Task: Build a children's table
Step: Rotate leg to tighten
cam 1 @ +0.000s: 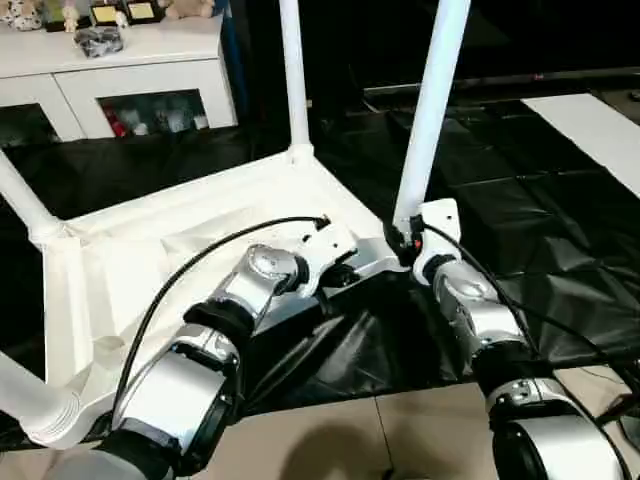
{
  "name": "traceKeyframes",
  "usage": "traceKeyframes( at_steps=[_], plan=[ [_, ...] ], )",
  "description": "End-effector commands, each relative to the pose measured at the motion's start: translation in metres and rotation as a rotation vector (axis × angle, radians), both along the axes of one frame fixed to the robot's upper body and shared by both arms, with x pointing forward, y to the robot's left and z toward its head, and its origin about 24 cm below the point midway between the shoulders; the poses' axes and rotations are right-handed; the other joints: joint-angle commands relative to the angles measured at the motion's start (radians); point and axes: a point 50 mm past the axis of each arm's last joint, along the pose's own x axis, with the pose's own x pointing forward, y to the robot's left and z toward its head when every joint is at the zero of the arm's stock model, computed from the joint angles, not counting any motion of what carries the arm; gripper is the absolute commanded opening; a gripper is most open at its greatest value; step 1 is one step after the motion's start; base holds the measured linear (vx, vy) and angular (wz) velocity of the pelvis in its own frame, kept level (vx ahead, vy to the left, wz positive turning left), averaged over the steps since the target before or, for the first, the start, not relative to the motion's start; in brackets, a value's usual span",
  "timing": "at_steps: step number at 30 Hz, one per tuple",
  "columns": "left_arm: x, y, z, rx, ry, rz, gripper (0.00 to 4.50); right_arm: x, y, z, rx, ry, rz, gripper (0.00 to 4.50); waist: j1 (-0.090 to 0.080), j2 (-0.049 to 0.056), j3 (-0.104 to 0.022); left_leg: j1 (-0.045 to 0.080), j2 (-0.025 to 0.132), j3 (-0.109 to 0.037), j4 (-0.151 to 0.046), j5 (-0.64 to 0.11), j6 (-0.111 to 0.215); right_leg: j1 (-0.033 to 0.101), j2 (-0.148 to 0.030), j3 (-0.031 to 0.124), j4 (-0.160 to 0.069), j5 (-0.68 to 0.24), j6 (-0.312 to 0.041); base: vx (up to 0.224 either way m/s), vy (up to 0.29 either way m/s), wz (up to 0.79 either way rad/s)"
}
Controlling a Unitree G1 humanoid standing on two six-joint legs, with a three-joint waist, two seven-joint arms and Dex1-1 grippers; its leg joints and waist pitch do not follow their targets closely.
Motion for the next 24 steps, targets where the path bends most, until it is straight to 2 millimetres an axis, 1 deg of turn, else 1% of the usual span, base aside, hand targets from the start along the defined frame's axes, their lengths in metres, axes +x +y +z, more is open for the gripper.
traceKeyframes(
  at_steps=[1,2,3,4,5,6,7,8,9,10,11,12,13,14,15,16,17,18,20,21,22,23,24],
  plan=[
    [-0.005,-0.008,0.001,0.011,-0.012,-0.113,0.0,-0.007,0.015,-0.001,0.029,0.003,0.165,3.04,-0.006,-0.014,-0.052,0.021,0.032,-0.023,-0.089,-0.598,0.029,0.018,-0.009,0.0,-0.071,-0.51,-0.139,0.0,0.0,0.0],
    [-0.005,-0.003,0.001,0.009,-0.004,-0.109,0.0,-0.009,0.011,-0.001,0.023,0.005,0.203,3.09,-0.002,-0.015,-0.055,0.015,0.036,-0.018,-0.089,-0.55,0.044,0.018,-0.009,0.005,-0.06,-0.418,-0.177,0.0,0.0,0.0],
    [-0.006,0.005,0.001,0.0,0.0,-0.133,0.0,-0.013,0.005,-0.002,-0.004,0.009,0.27,3.15,-0.002,-0.017,-0.055,0.012,0.036,-0.016,-0.089,-0.532,0.054,0.019,-0.006,0.006,-0.056,-0.381,-0.194,0.0,0.0,0.0],
    [-0.005,0.01,0.002,-0.009,0.01,-0.139,0.0,-0.016,0.0,-0.001,-0.008,0.017,0.314,3.26,-0.001,-0.018,-0.056,0.006,0.036,-0.01,-0.087,-0.495,0.074,0.023,-0.006,0.006,-0.05,-0.333,-0.216,0.0,0.0,0.0],
    [-0.005,0.013,0.003,-0.014,0.015,-0.141,0.0,-0.017,-0.003,-0.001,-0.009,0.021,0.335,3.26,0.002,-0.019,-0.056,0.005,0.035,-0.008,-0.086,-0.477,0.084,0.025,-0.007,0.007,-0.05,-0.326,-0.22,0.0,0.0,0.0],
    [-0.006,0.017,0.004,-0.024,0.017,-0.163,0.0,-0.02,-0.007,0.001,-0.012,0.024,0.385,3.26,0.007,-0.023,-0.056,0.003,0.036,-0.005,-0.08,-0.441,0.105,0.027,-0.011,0.009,-0.047,-0.33,-0.229,0.0,0.0,0.0],
    [-0.007,0.02,0.005,-0.033,0.02,-0.187,0.0,-0.022,-0.009,0.002,-0.015,0.025,0.423,3.26,0.008,-0.023,-0.057,0.0,0.036,-0.005,-0.079,-0.425,0.111,0.028,-0.012,0.01,-0.045,-0.325,-0.232,0.0,0.0,0.0],
    [-0.009,0.025,0.005,-0.036,0.029,-0.222,0.0,-0.025,-0.014,0.004,-0.024,0.029,0.478,3.26,0.015,-0.023,-0.057,-0.002,0.037,-0.004,-0.077,-0.399,0.122,0.03,-0.011,0.011,-0.042,-0.315,-0.234,0.0,0.0,0.0],
    [-0.011,0.029,0.005,-0.036,0.035,-0.246,0.0,-0.027,-0.017,0.005,-0.03,0.033,0.515,3.26,0.019,-0.022,-0.058,-0.001,0.038,-0.004,-0.077,-0.387,0.125,0.031,-0.011,0.011,-0.04,-0.305,-0.237,0.0,0.0,0.0],
    [-0.012,0.032,0.005,-0.034,0.044,-0.264,0.0,-0.028,-0.02,0.007,-0.034,0.034,0.55,3.26,0.024,-0.02,-0.061,0.0,0.041,-0.002,-0.074,-0.357,0.132,0.03,-0.011,0.013,-0.033,-0.265,-0.25,0.0,0.0,0.0],
    [-0.013,0.035,0.005,-0.029,0.051,-0.281,0.0,-0.03,-0.022,0.008,-0.038,0.037,0.584,3.26,0.029,-0.02,-0.063,0.002,0.041,-0.002,-0.073,-0.34,0.135,0.033,-0.01,0.012,-0.031,-0.243,-0.256,0.053,-0.034,0.05],
    [-0.016,0.041,0.004,-0.021,0.068,-0.316,0.0,-0.033,-0.025,0.011,-0.045,0.043,0.651,3.26,0.038,-0.029,-0.063,0.001,0.044,0.006,-0.069,-0.307,0.149,0.033,-0.006,0.011,-0.024,-0.194,-0.273,0.057,-0.033,0.06],
    [-0.017,0.043,0.004,-0.018,0.074,-0.325,0.0,-0.034,-0.026,0.012,-0.047,0.045,0.669,3.26,0.048,-0.024,-0.064,0.002,0.046,0.007,-0.067,-0.294,0.151,0.033,-0.006,0.011,-0.018,-0.181,-0.277,0.057,-0.033,0.06],
    [-0.018,0.048,0.004,-0.009,0.086,-0.347,0.0,-0.035,-0.028,0.014,-0.053,0.049,0.709,3.26,0.057,-0.019,-0.066,-0.002,0.049,0.008,-0.062,-0.253,0.159,0.036,-0.004,0.01,-0.006,-0.137,-0.286,0.064,-0.028,0.02],
    [-0.018,0.048,0.004,-0.008,0.087,-0.349,0.0,-0.036,-0.029,0.015,-0.053,0.05,0.714,3.26,0.061,-0.019,-0.069,-0.004,0.049,0.009,-0.059,-0.227,0.166,0.039,-0.003,0.009,-0.001,-0.105,-0.291,0.063,-0.021,-0.03],
    [-0.019,0.054,0.004,0.008,0.091,-0.36,0.0,-0.036,-0.032,0.017,-0.064,0.062,0.746,3.11,0.071,-0.016,-0.074,0.0,0.048,0.011,-0.052,-0.172,0.181,0.038,-0.001,0.008,0.008,-0.032,-0.304,0.063,-0.021,-0.03],
    [-0.019,0.054,0.004,0.008,0.091,-0.36,0.0,-0.036,-0.032,0.017,-0.064,0.062,0.746,2.92,0.083,-0.016,-0.077,0.003,0.048,0.014,-0.045,-0.121,0.197,0.037,-0.001,0.009,0.016,0.037,-0.316,0.055,-0.013,-0.04],
    [-0.019,0.057,0.004,0.016,0.094,-0.361,0.0,-0.036,-0.032,0.017,-0.072,0.07,0.759,2.92,0.095,-0.015,-0.082,0.007,0.046,0.016,-0.039,-0.072,0.213,0.035,0.001,0.01,0.022,0.094,-0.324,0.0,0.0,0.0],
    [-0.019,0.062,0.005,0.026,0.1,-0.37,0.0,-0.037,-0.033,0.018,-0.085,0.089,0.798,2.73,0.105,-0.018,-0.081,0.007,0.046,0.018,-0.037,-0.043,0.226,0.035,0.002,0.01,0.026,0.117,-0.327,0.0,0.0,0.0],
    [-0.019,0.063,0.005,0.027,0.101,-0.372,0.0,-0.037,-0.033,0.018,-0.087,0.093,0.808,2.58,0.119,-0.021,-0.077,0.008,0.047,0.022,-0.038,-0.063,0.228,0.033,0.0,0.012,0.023,0.074,-0.325,0.0,0.0,0.0],
    [-0.02,0.065,0.006,0.032,0.104,-0.377,0.0,-0.038,-0.033,0.019,-0.094,0.104,0.838,2.49,0.124,-0.02,-0.076,0.011,0.049,0.022,-0.04,-0.085,0.221,0.031,0.0,0.013,0.021,0.044,-0.323,0.0,0.0,0.0],
    [-0.02,0.067,0.006,0.036,0.109,-0.385,0.0,-0.039,-0.032,0.019,-0.098,0.119,0.874,2.45,0.127,-0.023,-0.071,0.008,0.05,0.024,-0.045,-0.133,0.199,0.032,0.0,0.014,0.017,-0.03,-0.312,0.0,0.0,0.0],
    [-0.02,0.067,0.006,0.036,0.109,-0.385,0.0,-0.039,-0.032,0.019,-0.098,0.119,0.874,2.39,0.129,-0.024,-0.069,0.008,0.051,0.025,-0.048,-0.159,0.183,0.032,-0.001,0.015,0.014,-0.069,-0.304,0.0,0.0,0.0]
  ],
)
